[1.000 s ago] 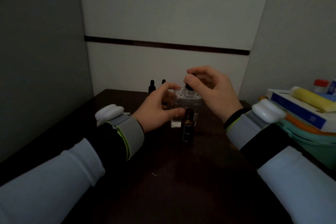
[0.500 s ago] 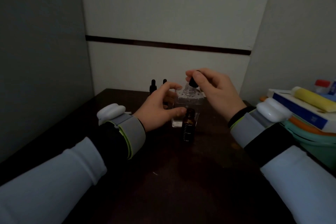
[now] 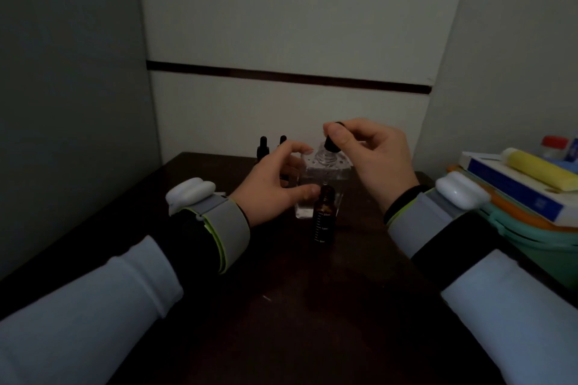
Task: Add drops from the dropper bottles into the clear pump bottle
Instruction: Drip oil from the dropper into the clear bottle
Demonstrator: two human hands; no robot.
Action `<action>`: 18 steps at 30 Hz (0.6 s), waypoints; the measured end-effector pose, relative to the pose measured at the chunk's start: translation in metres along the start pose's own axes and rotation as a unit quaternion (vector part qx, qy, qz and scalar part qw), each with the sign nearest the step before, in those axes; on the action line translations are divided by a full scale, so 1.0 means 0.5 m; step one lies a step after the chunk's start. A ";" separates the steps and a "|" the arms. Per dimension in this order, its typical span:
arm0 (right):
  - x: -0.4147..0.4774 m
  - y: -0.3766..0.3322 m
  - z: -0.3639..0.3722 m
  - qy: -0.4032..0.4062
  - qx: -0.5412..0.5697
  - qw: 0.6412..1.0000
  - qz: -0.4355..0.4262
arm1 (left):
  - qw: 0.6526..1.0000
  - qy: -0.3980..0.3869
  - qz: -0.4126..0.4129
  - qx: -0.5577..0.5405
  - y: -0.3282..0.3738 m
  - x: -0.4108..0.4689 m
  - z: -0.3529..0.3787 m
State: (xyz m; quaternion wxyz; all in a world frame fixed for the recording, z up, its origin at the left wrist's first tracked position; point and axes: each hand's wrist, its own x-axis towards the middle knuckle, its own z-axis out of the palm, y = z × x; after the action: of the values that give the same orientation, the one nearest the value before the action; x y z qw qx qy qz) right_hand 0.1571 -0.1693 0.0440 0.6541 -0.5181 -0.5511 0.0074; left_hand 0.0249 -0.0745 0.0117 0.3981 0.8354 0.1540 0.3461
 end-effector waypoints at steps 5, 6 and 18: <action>0.000 0.005 0.003 0.005 -0.015 1.000 -0.003 | 1.000 -0.002 0.001 0.002 0.000 0.000 0.000; 0.000 0.006 0.003 0.005 -0.019 1.000 -0.005 | 1.000 -0.002 0.001 0.003 0.000 0.000 0.000; 0.014 -0.044 -0.018 0.037 0.038 0.997 -0.053 | 0.999 -0.022 -0.021 -0.012 -0.013 0.004 0.003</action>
State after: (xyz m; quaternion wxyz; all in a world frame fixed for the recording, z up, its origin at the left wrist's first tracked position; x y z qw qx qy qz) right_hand 0.1540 -0.1816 0.0654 0.6930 -0.4629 -0.5521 -0.0253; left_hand 0.0274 -0.0700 0.0067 0.4189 0.8344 0.1587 0.3210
